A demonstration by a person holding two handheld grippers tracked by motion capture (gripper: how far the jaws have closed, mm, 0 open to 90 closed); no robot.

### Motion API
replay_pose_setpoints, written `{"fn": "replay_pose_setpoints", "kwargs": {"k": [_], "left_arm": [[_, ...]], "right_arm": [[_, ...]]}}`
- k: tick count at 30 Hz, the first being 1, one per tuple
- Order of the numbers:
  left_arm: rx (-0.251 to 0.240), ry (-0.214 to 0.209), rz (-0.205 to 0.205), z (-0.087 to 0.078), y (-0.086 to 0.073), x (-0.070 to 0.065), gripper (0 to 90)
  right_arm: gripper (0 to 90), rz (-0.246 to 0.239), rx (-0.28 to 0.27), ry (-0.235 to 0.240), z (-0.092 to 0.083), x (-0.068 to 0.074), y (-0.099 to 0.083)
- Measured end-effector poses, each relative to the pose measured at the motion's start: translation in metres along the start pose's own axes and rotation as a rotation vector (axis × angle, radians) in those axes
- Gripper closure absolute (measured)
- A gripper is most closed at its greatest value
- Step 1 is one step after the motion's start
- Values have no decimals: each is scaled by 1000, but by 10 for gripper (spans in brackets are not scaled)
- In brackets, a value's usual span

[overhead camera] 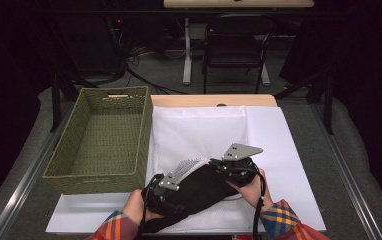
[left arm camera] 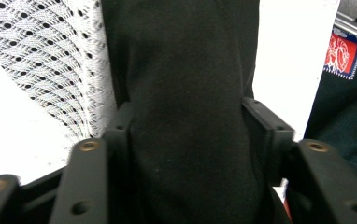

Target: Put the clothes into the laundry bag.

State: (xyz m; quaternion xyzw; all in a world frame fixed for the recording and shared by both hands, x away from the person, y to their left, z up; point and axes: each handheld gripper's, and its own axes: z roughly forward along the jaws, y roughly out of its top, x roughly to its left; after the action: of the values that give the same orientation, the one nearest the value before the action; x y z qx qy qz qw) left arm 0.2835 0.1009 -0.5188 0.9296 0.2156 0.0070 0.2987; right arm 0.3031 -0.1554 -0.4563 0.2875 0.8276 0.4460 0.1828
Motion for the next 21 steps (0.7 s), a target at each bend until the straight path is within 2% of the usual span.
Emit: {"fn": "replay_pose_setpoints", "kwargs": {"k": [2,5,13,19,20,21], "left_arm": [[-21,-12,-12,0,-1,0,519],[-29,-18,-14,-1,0,0,561],[-66,-19,-49,-7,4,-5,585],[-100,-26,-135,-10,6,-4,587],[-100,-26,-135,-10,6,-4,587],[-118,-29,-177,-11,6,-3,586]], "right_arm": [[885,1,0,-1,0,0,0],[884,3,-3,0,-1,0,0],[885,7,-9,-1,-2,-1,1],[885,10,-11,-4,-2,-1,1],[885,9,-10,-3,-2,-1,0],[885,8,-10,-3,-2,-1,1]]}}
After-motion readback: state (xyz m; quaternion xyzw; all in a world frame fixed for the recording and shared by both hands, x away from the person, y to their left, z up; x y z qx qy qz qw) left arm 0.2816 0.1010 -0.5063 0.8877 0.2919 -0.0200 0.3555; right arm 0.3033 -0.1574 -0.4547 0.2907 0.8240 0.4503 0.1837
